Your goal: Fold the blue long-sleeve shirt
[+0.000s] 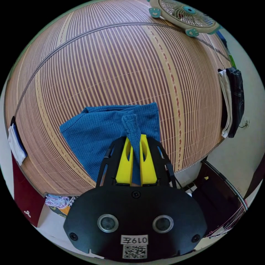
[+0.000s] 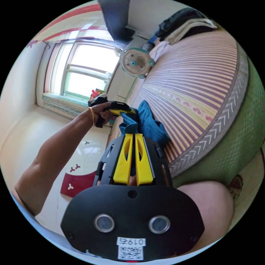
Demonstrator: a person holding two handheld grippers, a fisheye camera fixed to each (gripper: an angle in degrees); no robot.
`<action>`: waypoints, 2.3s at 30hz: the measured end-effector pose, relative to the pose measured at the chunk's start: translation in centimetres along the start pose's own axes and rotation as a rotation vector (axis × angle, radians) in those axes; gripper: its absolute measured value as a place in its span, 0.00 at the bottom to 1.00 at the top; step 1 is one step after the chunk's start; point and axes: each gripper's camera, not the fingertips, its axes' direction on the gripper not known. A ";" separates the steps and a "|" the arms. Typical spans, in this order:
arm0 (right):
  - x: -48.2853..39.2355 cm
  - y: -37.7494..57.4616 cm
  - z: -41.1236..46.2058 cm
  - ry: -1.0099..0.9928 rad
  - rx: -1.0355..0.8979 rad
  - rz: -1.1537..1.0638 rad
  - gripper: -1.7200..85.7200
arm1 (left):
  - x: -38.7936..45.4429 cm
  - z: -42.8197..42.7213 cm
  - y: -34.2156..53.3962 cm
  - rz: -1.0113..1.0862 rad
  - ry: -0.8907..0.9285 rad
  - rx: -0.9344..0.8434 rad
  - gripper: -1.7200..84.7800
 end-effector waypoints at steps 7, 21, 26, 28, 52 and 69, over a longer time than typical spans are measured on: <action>-1.4 -2.2 -1.5 0.064 0.005 0.033 0.02 | 3.6 5.2 -0.4 -0.049 0.003 -0.015 0.10; -3.5 -5.2 -3.6 0.125 -0.030 0.152 0.02 | 7.3 10.1 10.7 0.103 0.264 0.311 0.05; -4.1 -6.4 -4.1 0.158 -0.088 0.162 0.02 | 6.9 15.5 26.4 0.358 0.055 0.649 0.04; -4.6 -6.7 -4.0 0.171 -0.129 0.147 0.02 | 6.2 18.9 33.2 0.455 -0.017 0.773 0.04; -12.4 -6.9 -4.4 0.318 -0.240 -0.062 0.02 | 8.2 54.1 62.6 0.309 -0.687 0.811 0.17; -14.9 -6.0 -5.0 0.251 -0.215 -0.093 0.02 | 8.2 63.5 64.5 0.260 -0.912 0.780 0.09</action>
